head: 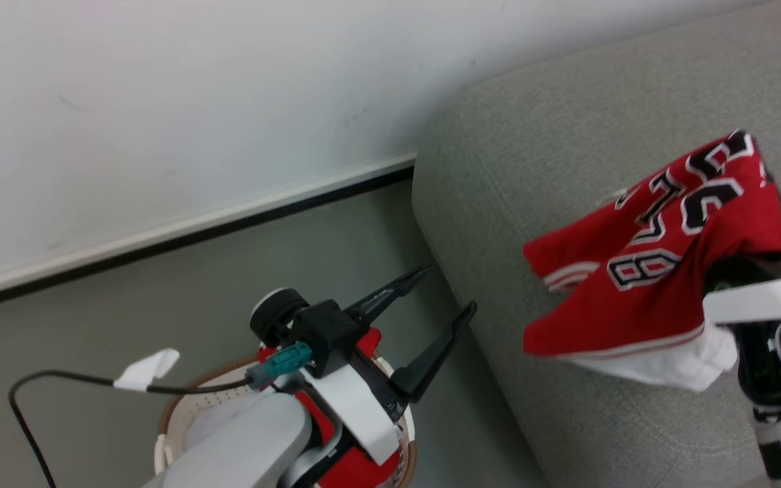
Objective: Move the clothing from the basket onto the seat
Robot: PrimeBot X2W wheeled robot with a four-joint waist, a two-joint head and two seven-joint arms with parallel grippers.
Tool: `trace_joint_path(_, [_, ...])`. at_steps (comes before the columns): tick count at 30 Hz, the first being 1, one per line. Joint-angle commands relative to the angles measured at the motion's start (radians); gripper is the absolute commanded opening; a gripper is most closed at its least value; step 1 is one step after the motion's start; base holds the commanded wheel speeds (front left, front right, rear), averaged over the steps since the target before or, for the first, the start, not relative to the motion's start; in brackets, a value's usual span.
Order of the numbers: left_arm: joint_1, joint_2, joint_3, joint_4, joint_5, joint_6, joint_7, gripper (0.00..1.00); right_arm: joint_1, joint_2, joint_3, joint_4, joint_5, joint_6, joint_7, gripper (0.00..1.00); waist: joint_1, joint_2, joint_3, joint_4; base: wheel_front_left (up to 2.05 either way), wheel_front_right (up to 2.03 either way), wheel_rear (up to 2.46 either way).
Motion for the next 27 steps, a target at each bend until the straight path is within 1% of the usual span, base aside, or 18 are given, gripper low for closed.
trace_joint_path(1, [-0.02,0.021,0.0,-0.014,0.015,-0.004,0.007,1.0,-0.047,0.006,-0.018,0.002,0.011,-0.002,0.015,0.0,-0.0001,-0.0001,0.097,0.036,0.0,0.0,0.0])
trace_joint_path(3, [-0.042,0.047,0.003,-0.041,0.024,-0.008,0.018,1.0,-0.119,0.012,-0.057,0.004,0.031,-0.002,0.043,0.0,-0.0001,-0.0001,0.164,0.056,0.0,0.0,0.0])
trace_joint_path(8, [-0.091,0.129,0.02,-0.119,0.048,-0.022,0.048,1.0,-0.31,0.001,-0.178,0.019,0.057,-0.002,0.102,0.0,-0.0001,-0.0001,0.329,0.101,0.0,0.0,0.0])
trace_joint_path(11, [-0.108,0.165,0.03,-0.153,0.054,-0.026,0.053,1.0,-0.412,-0.028,-0.257,0.046,0.032,-0.002,0.124,0.0,-0.0001,-0.0001,0.393,0.123,0.0,0.0,0.0])
trace_joint_path(14, [-0.12,0.188,0.035,-0.181,0.057,-0.029,0.055,1.0,-0.499,-0.044,-0.342,0.057,0.02,-0.002,0.131,0.0,-0.0001,-0.0001,0.445,0.144,0.0,0.0,0.0])
trace_joint_path(17, [-0.132,0.209,0.044,-0.2,0.057,-0.03,0.054,1.0,-0.563,-0.078,-0.432,0.075,-0.014,-0.002,0.125,0.0,-0.0001,-0.0001,0.487,0.162,0.0,0.0,0.0])
trace_joint_path(20, [-0.137,0.234,0.057,-0.208,0.058,-0.028,0.053,1.0,-0.604,-0.094,-0.517,0.1,-0.065,-0.002,0.117,0.0,-0.0001,-0.0001,0.522,0.176,0.0,0.0,0.0])
trace_joint_path(22, [-0.137,0.247,0.064,-0.213,0.058,-0.026,0.05,1.0,-0.602,-0.097,-0.557,0.126,-0.124,-0.002,0.124,0.0,-0.0001,-0.0001,0.54,0.182,0.0,0.0,0.0])
trace_joint_path(26, [-0.119,0.267,0.072,-0.211,0.049,-0.021,0.041,1.0,-0.57,-0.067,-0.577,0.205,-0.248,-0.002,0.178,0.0,-0.0001,-0.0001,0.554,0.182,0.0,0.0,0.0])
trace_joint_path(27, [-0.114,0.266,0.072,-0.208,0.046,-0.021,0.039,1.0,-0.565,-0.056,-0.584,0.232,-0.258,-0.002,0.206,0.08,-0.0001,-0.0001,0.553,0.182,0.0,0.0,0.0])
